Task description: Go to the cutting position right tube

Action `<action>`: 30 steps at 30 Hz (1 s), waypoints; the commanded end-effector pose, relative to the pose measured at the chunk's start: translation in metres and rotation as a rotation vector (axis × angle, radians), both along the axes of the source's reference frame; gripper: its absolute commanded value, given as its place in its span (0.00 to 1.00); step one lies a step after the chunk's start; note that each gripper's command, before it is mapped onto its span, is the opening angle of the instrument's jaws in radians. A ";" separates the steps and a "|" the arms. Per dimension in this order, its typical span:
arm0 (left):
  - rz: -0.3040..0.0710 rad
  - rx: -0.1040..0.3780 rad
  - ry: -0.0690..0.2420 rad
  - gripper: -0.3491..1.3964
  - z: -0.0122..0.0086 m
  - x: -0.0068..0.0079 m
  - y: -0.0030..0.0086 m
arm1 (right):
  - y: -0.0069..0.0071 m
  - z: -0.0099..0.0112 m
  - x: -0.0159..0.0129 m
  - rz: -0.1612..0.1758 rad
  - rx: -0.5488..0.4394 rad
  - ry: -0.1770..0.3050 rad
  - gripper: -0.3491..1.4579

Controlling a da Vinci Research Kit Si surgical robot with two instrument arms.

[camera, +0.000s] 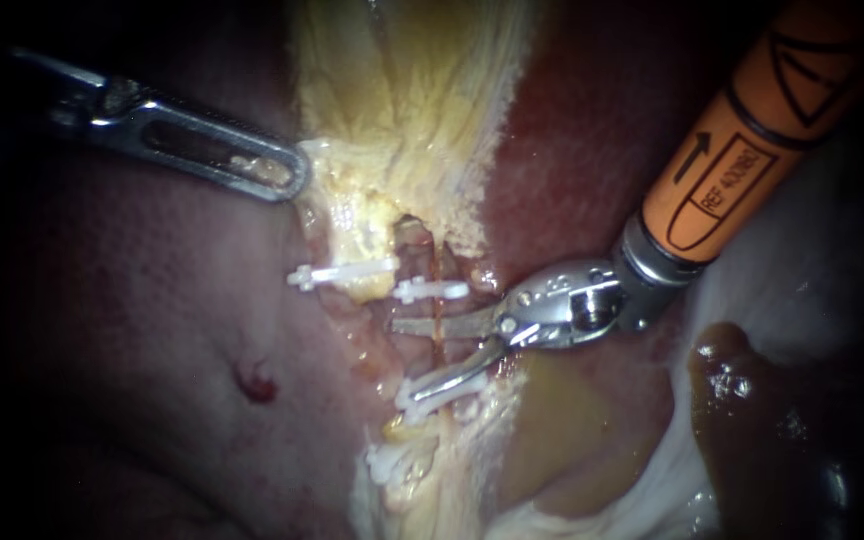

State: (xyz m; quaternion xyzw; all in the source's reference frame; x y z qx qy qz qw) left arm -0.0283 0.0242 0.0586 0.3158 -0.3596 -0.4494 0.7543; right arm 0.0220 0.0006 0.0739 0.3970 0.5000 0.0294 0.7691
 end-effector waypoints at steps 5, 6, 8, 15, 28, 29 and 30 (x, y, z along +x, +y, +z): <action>0.000 0.000 0.000 0.00 0.0001 -0.0001 0.0000 | -0.0002 -0.0003 0.0013 0.003 -0.001 0.010 0.93; 0.000 0.000 0.000 0.00 0.0001 -0.0001 0.0000 | -0.0002 -0.0004 0.0016 0.009 0.007 0.013 0.93; 0.000 0.000 0.000 0.00 0.0001 -0.0001 0.0000 | -0.0001 -0.0004 0.0019 0.019 0.014 0.026 0.93; -0.001 0.000 0.001 0.00 0.0001 -0.0002 0.0000 | 0.0000 -0.0004 0.0021 0.026 0.019 0.035 0.93; -0.002 -0.001 0.001 0.00 0.0002 -0.0003 0.0000 | 0.0003 -0.0005 0.0028 0.057 0.060 0.040 0.93; -0.002 -0.001 0.001 0.00 0.0002 -0.0003 0.0000 | 0.0003 -0.0005 0.0028 0.058 0.061 0.043 0.93; -0.002 -0.001 0.001 0.00 0.0002 -0.0003 0.0000 | 0.0002 -0.0005 0.0029 0.058 0.061 0.043 0.93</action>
